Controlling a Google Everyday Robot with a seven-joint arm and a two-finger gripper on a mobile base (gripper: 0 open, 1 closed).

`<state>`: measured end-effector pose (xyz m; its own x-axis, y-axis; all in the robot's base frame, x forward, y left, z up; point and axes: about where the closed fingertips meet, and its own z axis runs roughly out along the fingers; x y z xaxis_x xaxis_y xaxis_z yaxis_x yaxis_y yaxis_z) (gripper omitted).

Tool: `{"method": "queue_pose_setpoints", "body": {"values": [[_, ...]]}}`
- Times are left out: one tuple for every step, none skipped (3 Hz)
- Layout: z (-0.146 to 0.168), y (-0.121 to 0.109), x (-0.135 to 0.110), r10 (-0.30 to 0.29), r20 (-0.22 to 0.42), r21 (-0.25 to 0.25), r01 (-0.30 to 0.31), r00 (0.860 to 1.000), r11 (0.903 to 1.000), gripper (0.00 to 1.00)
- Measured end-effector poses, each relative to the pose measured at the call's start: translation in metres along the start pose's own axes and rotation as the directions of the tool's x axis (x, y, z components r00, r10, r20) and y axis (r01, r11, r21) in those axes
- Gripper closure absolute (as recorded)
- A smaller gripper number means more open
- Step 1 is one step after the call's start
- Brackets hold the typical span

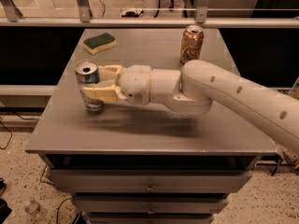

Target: Move redbull can near sponge

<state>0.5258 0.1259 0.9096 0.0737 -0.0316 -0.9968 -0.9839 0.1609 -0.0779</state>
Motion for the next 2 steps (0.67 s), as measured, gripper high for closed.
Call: {"method": "queue_pose_setpoints", "body": {"values": [[0.018, -0.081, -0.012, 0.035, -0.025, 0.007, -0.034, 0.999, 0.9994, 1.00], [0.030, -0.137, -0.019, 0.065, -0.068, 0.026, -0.063, 0.996, 0.9976, 1.00]]}}
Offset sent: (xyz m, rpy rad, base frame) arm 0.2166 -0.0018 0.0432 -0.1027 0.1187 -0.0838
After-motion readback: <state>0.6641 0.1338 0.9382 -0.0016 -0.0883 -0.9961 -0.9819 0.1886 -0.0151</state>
